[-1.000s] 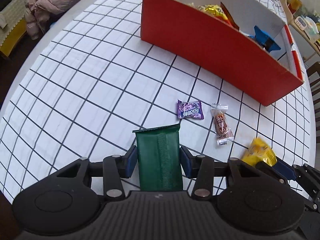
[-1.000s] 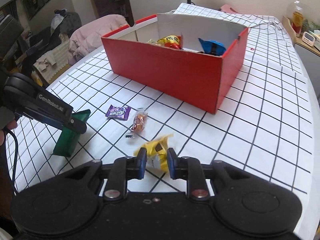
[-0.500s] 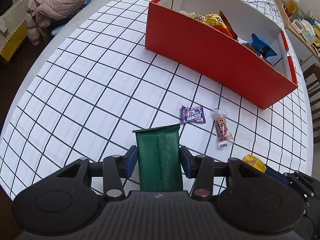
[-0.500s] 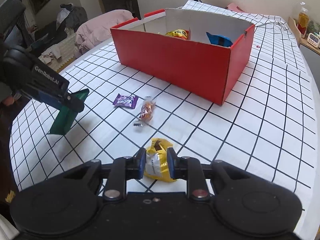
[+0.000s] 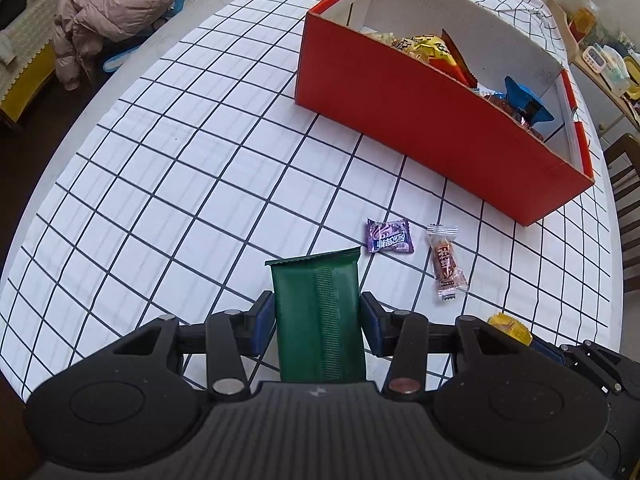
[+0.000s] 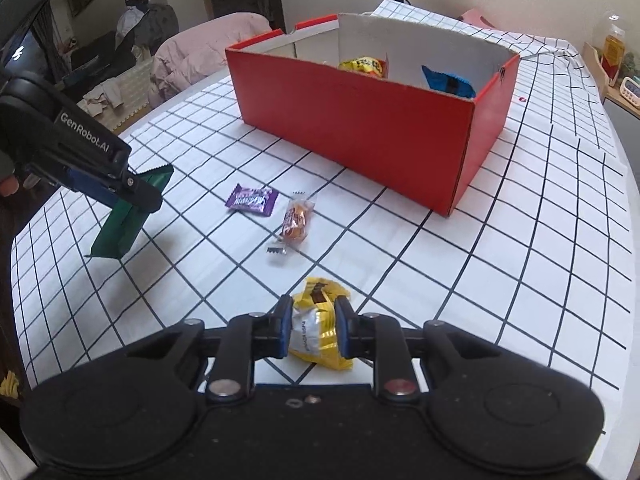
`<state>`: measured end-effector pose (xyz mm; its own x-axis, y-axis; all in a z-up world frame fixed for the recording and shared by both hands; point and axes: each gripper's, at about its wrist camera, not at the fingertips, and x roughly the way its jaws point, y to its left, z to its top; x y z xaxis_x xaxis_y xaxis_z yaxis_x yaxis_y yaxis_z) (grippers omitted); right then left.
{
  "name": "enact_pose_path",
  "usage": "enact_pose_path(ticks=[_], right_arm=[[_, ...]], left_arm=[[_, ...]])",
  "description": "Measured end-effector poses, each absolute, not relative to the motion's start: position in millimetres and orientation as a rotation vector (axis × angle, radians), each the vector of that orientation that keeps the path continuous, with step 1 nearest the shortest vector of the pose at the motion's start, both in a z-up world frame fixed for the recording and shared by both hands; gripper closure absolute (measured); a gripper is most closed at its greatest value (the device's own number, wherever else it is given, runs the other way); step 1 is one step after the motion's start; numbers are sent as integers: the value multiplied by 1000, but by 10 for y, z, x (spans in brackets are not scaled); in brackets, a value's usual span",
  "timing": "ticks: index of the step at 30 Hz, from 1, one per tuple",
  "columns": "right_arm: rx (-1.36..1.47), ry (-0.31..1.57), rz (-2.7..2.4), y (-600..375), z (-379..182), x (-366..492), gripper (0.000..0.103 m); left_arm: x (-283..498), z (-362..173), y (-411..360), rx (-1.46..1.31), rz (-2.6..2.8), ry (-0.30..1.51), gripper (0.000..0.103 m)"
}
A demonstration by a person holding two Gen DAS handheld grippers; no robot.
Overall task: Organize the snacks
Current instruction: 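Carry both snacks into the red box and open both tools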
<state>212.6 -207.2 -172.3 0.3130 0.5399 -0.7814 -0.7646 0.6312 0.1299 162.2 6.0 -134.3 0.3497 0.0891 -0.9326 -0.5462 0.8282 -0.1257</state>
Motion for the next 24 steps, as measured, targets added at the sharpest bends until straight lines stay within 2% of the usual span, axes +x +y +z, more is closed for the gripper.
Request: enact_pose_path(ticks=[9, 17, 24], right_arm=[[-191, 845, 864, -2118, -1315, 2279, 82], [-138, 732, 848, -2029, -783, 2656, 82], [-126, 689, 807, -1882, -591, 3022, 82]], left_arm=[[1758, -1141, 58, -455, 392, 1117, 58], [2105, -670, 96, -409, 354, 1016, 58], [2493, -326, 89, -326, 353, 938, 58]])
